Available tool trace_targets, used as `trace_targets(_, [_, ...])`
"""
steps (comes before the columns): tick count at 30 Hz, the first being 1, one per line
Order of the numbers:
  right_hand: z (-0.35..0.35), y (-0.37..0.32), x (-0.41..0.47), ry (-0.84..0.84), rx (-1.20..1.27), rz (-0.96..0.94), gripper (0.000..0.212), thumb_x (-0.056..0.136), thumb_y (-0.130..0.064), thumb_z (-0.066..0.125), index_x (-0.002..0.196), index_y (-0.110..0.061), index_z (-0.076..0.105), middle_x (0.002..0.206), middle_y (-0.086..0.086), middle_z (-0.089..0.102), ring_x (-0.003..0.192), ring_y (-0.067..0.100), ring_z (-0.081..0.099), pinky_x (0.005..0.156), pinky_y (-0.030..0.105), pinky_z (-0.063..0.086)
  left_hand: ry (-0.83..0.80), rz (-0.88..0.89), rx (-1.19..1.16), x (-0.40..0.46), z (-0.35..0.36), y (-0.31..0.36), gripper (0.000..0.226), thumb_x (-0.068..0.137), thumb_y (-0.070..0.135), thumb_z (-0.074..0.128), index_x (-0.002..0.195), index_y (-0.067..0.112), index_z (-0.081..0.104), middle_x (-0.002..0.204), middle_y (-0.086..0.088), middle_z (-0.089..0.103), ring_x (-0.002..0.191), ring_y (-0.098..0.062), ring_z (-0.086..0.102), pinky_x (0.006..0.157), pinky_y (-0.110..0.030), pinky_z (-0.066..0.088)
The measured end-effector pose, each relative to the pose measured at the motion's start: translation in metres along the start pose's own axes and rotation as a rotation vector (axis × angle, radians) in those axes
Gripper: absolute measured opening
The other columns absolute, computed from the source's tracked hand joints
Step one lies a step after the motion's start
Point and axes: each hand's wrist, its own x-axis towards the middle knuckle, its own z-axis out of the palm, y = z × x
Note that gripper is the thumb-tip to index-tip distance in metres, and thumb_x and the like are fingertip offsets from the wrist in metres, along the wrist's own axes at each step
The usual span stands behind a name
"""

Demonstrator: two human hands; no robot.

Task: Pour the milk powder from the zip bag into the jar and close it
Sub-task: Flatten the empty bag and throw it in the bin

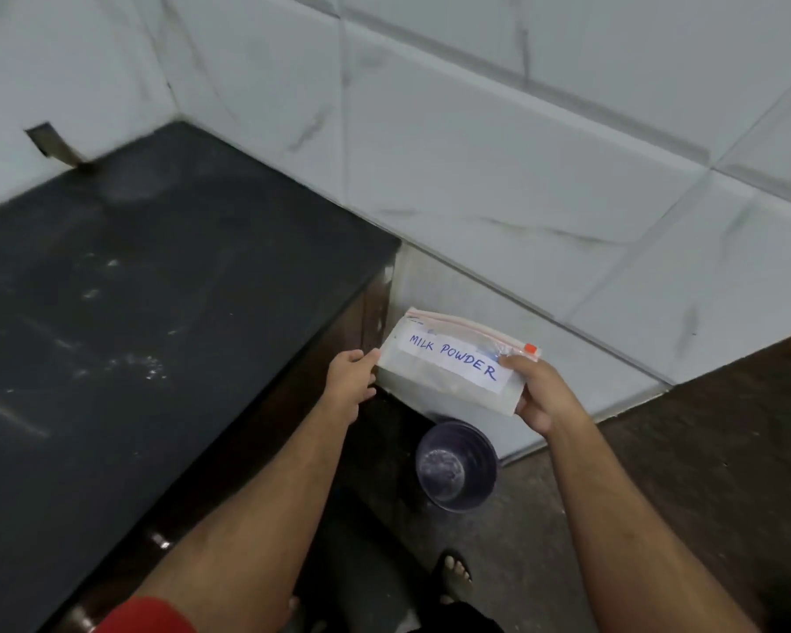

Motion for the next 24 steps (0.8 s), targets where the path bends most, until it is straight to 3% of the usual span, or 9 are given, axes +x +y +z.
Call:
trace_targets(3, [-0.040, 0.018, 0.018, 0.075, 0.012, 0.060, 0.025, 0.092, -0.004, 0.059, 0.115, -0.008, 0.065, 0.082, 0.008, 0.078, 0.066, 0.021, 0.075, 0.054, 0.033, 0.061, 0.014, -0.112, -0.015, 0.002, 0.045, -0.035, 0.067, 0.096, 0.026, 0.064, 0.152, 0.010, 0.031, 0.135, -0.015, 0.055, 0.110, -0.025, 0.061, 0.081, -0.034, 0.055])
trace_targets(5, [-0.065, 0.034, 0.035, 0.108, 0.034, 0.113, 0.029, 0.092, -0.001, 0.059, 0.121, -0.005, 0.062, 0.089, 0.012, 0.077, 0.072, 0.026, 0.075, 0.057, 0.036, 0.061, 0.009, -0.193, -0.044, 0.002, 0.079, -0.062, 0.072, 0.096, 0.024, 0.064, 0.155, 0.009, 0.024, 0.139, -0.019, 0.053, 0.113, -0.030, 0.062, 0.078, -0.035, 0.055])
trace_targets(7, [-0.086, 0.052, 0.051, 0.136, 0.032, 0.190, 0.035, 0.093, 0.001, 0.057, 0.127, -0.005, 0.058, 0.099, 0.015, 0.073, 0.075, 0.026, 0.074, 0.057, 0.037, 0.060, -0.026, -0.261, -0.056, 0.001, 0.115, -0.090, 0.071, 0.098, 0.023, 0.062, 0.154, 0.006, 0.023, 0.133, -0.019, 0.056, 0.106, -0.028, 0.063, 0.075, -0.034, 0.056])
trace_targets(11, [-0.117, 0.094, 0.085, 0.169, 0.019, 0.323, 0.032, 0.095, 0.003, 0.054, 0.126, -0.006, 0.056, 0.088, 0.012, 0.075, 0.066, 0.023, 0.075, 0.049, 0.035, 0.059, -0.156, -0.351, -0.066, 0.004, 0.171, -0.139, 0.046, 0.099, 0.016, 0.058, 0.140, 0.000, 0.044, 0.091, -0.005, 0.064, 0.085, -0.021, 0.066, 0.066, -0.029, 0.056])
trace_targets(14, [-0.132, 0.129, 0.115, 0.187, 0.037, 0.386, 0.027, 0.097, 0.003, 0.051, 0.123, -0.004, 0.056, 0.072, 0.008, 0.077, 0.063, 0.022, 0.075, 0.047, 0.033, 0.059, -0.103, -0.381, -0.088, 0.025, 0.197, -0.171, 0.047, 0.098, 0.003, 0.055, 0.142, 0.000, 0.040, 0.104, -0.014, 0.066, 0.098, -0.031, 0.066, 0.067, -0.036, 0.056])
trace_targets(16, [-0.139, 0.154, 0.137, 0.200, 0.045, 0.411, 0.027, 0.098, 0.004, 0.050, 0.123, -0.004, 0.056, 0.073, 0.008, 0.077, 0.072, 0.026, 0.072, 0.053, 0.033, 0.061, -0.052, -0.433, -0.096, 0.046, 0.205, -0.196, 0.052, 0.095, -0.002, 0.055, 0.144, 0.001, 0.036, 0.121, -0.022, 0.062, 0.103, -0.034, 0.064, 0.075, -0.043, 0.055])
trace_targets(19, [-0.149, 0.202, 0.169, 0.238, 0.041, 0.419, 0.033, 0.097, 0.006, 0.049, 0.128, -0.001, 0.055, 0.093, 0.015, 0.071, 0.081, 0.028, 0.067, 0.068, 0.040, 0.059, -0.070, -0.501, -0.037, 0.085, 0.209, -0.242, 0.039, 0.094, -0.003, 0.058, 0.132, 0.000, 0.049, 0.100, -0.013, 0.064, 0.084, -0.023, 0.061, 0.068, -0.037, 0.054])
trace_targets(21, [-0.156, 0.234, 0.190, 0.287, 0.022, 0.414, 0.034, 0.095, 0.009, 0.050, 0.128, 0.001, 0.055, 0.104, 0.022, 0.067, 0.084, 0.033, 0.066, 0.073, 0.045, 0.058, -0.084, -0.495, 0.055, 0.115, 0.213, -0.277, 0.042, 0.091, -0.002, 0.062, 0.132, 0.000, 0.053, 0.112, -0.017, 0.066, 0.096, -0.028, 0.064, 0.073, -0.040, 0.058])
trace_targets(24, [-0.165, 0.278, 0.222, 0.362, -0.032, 0.399, 0.031, 0.092, 0.014, 0.050, 0.121, 0.004, 0.057, 0.118, 0.031, 0.064, 0.100, 0.043, 0.066, 0.093, 0.060, 0.054, -0.112, -0.448, 0.199, 0.156, 0.220, -0.324, 0.046, 0.089, -0.001, 0.066, 0.134, 0.000, 0.053, 0.130, -0.022, 0.061, 0.116, -0.038, 0.061, 0.091, -0.052, 0.057])
